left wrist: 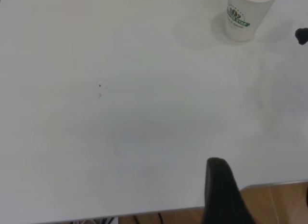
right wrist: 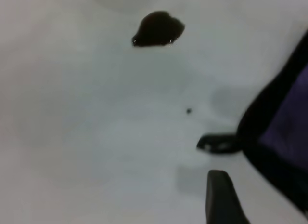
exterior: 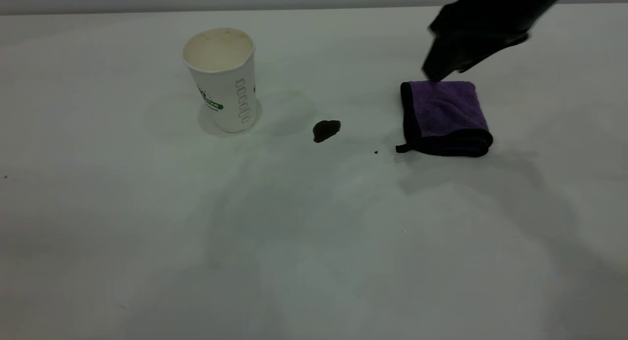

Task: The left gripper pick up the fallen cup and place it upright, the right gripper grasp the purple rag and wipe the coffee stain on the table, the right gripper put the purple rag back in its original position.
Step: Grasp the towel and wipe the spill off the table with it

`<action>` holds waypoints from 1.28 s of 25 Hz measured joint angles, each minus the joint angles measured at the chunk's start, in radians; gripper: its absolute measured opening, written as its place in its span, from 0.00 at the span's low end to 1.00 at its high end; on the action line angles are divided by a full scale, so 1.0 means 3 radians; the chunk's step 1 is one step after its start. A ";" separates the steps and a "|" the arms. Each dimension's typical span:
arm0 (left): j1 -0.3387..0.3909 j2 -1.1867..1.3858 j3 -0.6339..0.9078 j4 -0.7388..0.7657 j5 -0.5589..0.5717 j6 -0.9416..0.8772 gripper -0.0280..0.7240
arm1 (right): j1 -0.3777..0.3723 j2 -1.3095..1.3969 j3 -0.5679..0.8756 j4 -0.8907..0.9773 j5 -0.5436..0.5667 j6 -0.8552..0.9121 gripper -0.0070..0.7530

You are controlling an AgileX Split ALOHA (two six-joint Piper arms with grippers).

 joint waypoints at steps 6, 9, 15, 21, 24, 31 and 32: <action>0.0000 0.0000 0.0000 0.0000 0.0000 0.0000 0.68 | 0.0000 0.0638 -0.0591 -0.0260 0.0029 0.0000 0.60; 0.0000 0.0000 0.0000 0.0000 0.0000 0.0000 0.68 | -0.0006 0.0913 -0.0835 -0.0461 0.0017 0.0008 0.60; 0.0000 0.0000 0.0000 0.0000 0.0000 -0.0006 0.68 | -0.0075 0.1269 -0.1192 -0.0667 0.0033 0.0079 0.60; 0.0000 0.0000 0.0000 -0.0004 0.0000 -0.0006 0.68 | -0.0214 0.1323 -0.1250 -0.0700 0.0033 0.0111 0.60; 0.0000 0.0000 0.0000 -0.0010 0.0000 -0.0006 0.68 | -0.0298 0.1323 -0.1261 -0.0716 0.0037 0.0167 0.60; 0.0000 0.0000 0.0000 -0.0051 0.0000 -0.0006 0.68 | -0.0332 0.1478 -0.1272 -0.0716 -0.0005 0.0166 0.58; 0.0000 0.0000 0.0000 -0.0055 0.0000 -0.0006 0.68 | -0.0332 0.1478 -0.1274 -0.0713 -0.0005 0.0166 0.55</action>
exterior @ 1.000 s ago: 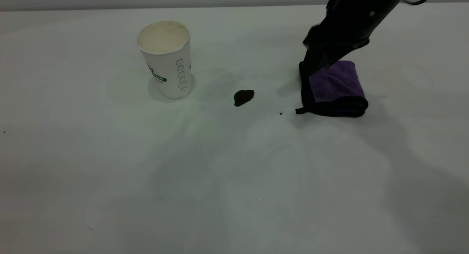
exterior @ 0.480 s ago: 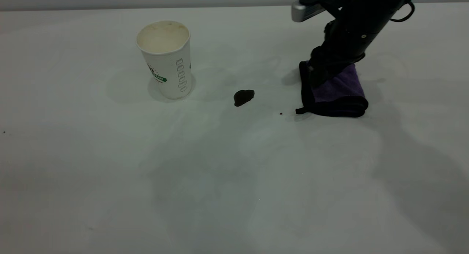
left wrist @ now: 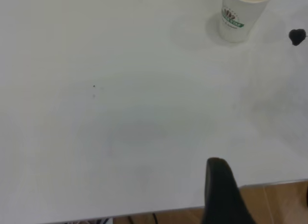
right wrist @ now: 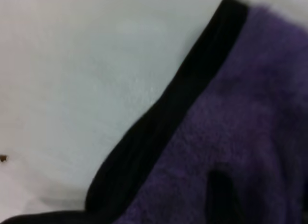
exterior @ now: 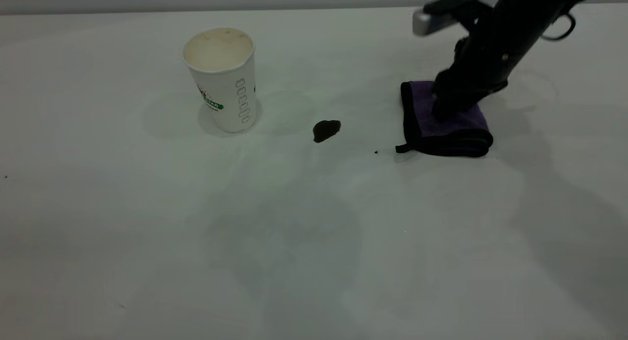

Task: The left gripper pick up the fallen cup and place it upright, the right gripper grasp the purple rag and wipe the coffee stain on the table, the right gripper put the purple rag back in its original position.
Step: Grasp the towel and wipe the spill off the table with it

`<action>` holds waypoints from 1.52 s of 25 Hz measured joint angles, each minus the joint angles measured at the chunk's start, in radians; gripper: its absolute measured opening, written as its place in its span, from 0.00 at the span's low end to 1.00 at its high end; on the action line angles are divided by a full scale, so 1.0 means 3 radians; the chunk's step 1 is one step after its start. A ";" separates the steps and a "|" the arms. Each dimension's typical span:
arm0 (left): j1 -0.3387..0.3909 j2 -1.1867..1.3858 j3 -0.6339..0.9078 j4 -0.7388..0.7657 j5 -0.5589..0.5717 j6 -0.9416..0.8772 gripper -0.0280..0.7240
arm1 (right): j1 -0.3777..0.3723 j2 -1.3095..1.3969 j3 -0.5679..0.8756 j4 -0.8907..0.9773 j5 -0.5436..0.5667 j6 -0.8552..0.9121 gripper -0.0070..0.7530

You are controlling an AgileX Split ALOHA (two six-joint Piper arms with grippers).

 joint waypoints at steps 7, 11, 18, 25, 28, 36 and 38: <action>0.0000 0.0000 0.0000 -0.0019 0.0000 0.0000 0.68 | 0.0102 0.0019 -0.0006 0.0031 -0.0050 0.0000 0.06; 0.0000 0.0000 0.0000 -0.0019 0.0000 0.0000 0.68 | 0.0313 0.0052 -0.0025 0.0117 -0.0188 0.0000 0.05; 0.0000 0.0000 0.0000 -0.0019 0.0000 0.0000 0.68 | 0.0755 0.0087 -0.0025 0.0163 -0.0658 -0.0003 0.05; 0.0000 0.0000 0.0000 -0.0019 0.0000 0.0000 0.68 | 0.1006 0.0106 -0.0025 0.0191 -0.0798 -0.0009 0.05; 0.0000 0.0000 0.0000 -0.0019 0.0000 0.0000 0.68 | 0.1072 0.0108 -0.0025 0.0219 -0.0794 -0.0009 0.05; 0.0000 0.0000 0.0000 -0.0019 0.0000 0.0000 0.68 | 0.1286 0.0106 -0.0031 0.0244 -0.0479 -0.0009 0.05; 0.0000 0.0000 0.0000 -0.0019 0.0000 0.0000 0.68 | 0.1374 0.0100 -0.0056 0.0265 -0.0221 -0.0018 0.06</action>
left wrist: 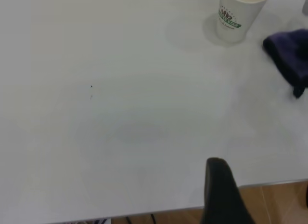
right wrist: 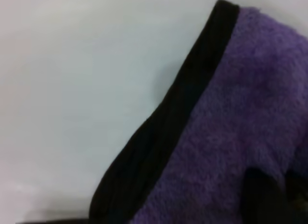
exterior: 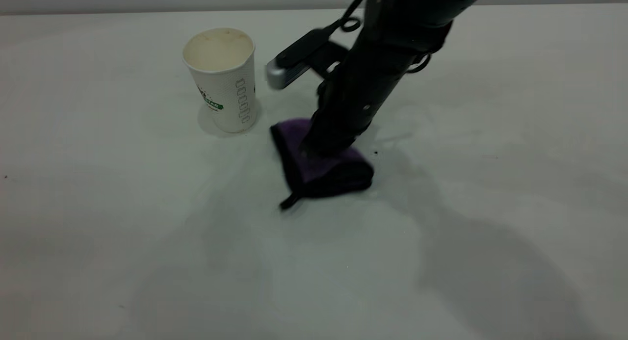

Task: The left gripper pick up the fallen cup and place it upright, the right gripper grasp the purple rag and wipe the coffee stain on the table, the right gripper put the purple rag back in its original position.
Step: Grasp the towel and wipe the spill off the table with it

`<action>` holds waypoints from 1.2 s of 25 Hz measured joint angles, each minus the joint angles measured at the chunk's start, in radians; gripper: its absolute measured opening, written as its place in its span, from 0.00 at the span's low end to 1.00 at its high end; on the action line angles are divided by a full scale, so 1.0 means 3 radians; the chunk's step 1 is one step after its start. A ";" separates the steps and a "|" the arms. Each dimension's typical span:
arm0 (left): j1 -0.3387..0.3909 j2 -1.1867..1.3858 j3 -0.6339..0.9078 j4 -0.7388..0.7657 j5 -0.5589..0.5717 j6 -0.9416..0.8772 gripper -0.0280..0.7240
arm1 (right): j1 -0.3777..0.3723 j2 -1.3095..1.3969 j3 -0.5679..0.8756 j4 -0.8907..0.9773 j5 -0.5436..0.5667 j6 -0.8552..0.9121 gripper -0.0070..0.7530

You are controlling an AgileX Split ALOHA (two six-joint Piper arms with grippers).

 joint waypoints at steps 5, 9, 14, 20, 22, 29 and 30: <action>0.0000 0.0000 0.0000 0.0000 0.0000 0.0000 0.68 | 0.0206 0.0020 -0.0122 0.0015 0.0456 -0.0160 0.06; 0.0000 0.0000 0.0000 0.0000 0.0000 0.0000 0.68 | 0.0229 0.0041 -0.0208 0.0015 0.0382 -0.0166 0.06; 0.0000 0.0000 0.0000 0.0000 0.0000 0.0000 0.68 | 0.0132 0.0057 -0.0214 0.0034 0.0150 -0.0159 0.07; 0.0000 0.0000 0.0000 0.0000 0.0000 0.0000 0.68 | -0.0165 0.0061 -0.0214 0.0040 -0.0126 -0.0159 0.07; 0.0000 0.0000 0.0000 0.0000 0.0000 0.0000 0.68 | -0.0294 0.0061 -0.0217 0.0040 -0.0146 -0.0159 0.07; 0.0000 0.0000 0.0000 0.0000 0.0000 -0.0003 0.68 | -0.0870 0.0061 -0.0232 0.0050 -0.0072 -0.0136 0.09; 0.0000 0.0000 0.0000 0.0000 0.0000 -0.0003 0.68 | -0.0975 0.0061 -0.0236 0.0051 -0.0023 -0.0118 0.10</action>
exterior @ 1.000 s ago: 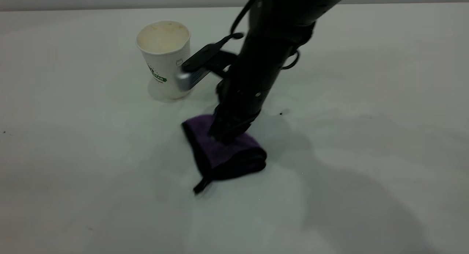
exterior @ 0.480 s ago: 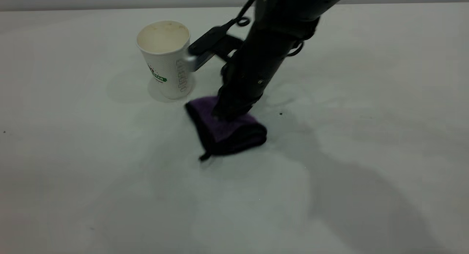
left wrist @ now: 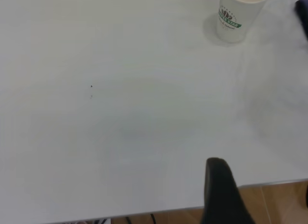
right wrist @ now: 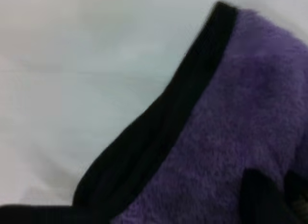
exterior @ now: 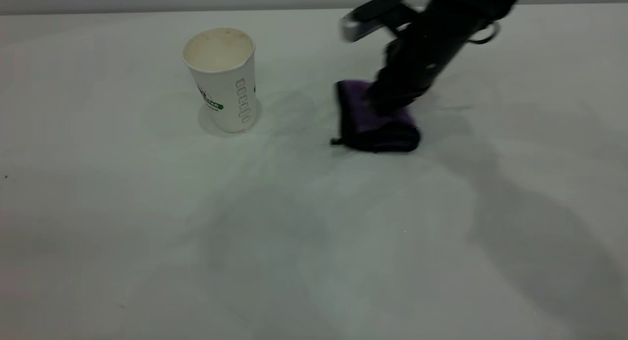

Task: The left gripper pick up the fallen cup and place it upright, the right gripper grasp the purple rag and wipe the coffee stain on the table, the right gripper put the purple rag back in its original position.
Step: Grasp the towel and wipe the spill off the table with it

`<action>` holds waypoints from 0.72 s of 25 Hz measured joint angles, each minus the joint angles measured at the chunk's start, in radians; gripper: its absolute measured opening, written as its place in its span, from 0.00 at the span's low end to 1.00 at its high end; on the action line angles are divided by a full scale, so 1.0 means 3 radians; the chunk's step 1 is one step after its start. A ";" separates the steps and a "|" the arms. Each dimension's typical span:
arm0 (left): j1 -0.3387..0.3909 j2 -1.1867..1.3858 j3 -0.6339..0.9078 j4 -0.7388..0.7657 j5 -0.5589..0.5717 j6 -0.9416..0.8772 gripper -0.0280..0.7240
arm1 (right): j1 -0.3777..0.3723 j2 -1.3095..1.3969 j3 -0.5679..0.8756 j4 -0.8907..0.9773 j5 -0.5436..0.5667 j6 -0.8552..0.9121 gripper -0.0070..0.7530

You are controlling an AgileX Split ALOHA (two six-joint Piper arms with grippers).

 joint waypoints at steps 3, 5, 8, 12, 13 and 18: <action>0.0000 0.0000 0.0000 0.0000 0.0000 0.0000 0.68 | -0.0323 0.0000 -0.0010 0.0021 0.0302 0.0116 0.13; 0.0000 0.0000 0.0000 0.0000 0.0000 0.0000 0.68 | -0.0536 -0.0004 -0.0014 0.0024 0.0582 0.0245 0.18; 0.0000 0.0000 0.0000 0.0000 0.0000 0.0000 0.68 | -0.0749 -0.0004 -0.0023 0.0024 0.0976 0.0305 0.28; 0.0000 0.0000 0.0000 0.0000 0.0000 0.0000 0.68 | -0.0799 -0.0025 -0.0023 0.0012 0.1290 0.0281 0.48; 0.0000 0.0000 0.0000 0.0000 0.0000 0.0000 0.68 | -0.0786 -0.0043 -0.0023 0.0001 0.1367 0.0267 0.53; 0.0000 0.0000 0.0000 0.0000 0.0000 0.0000 0.68 | -0.0765 -0.0341 -0.0007 -0.0029 0.1721 0.0241 0.63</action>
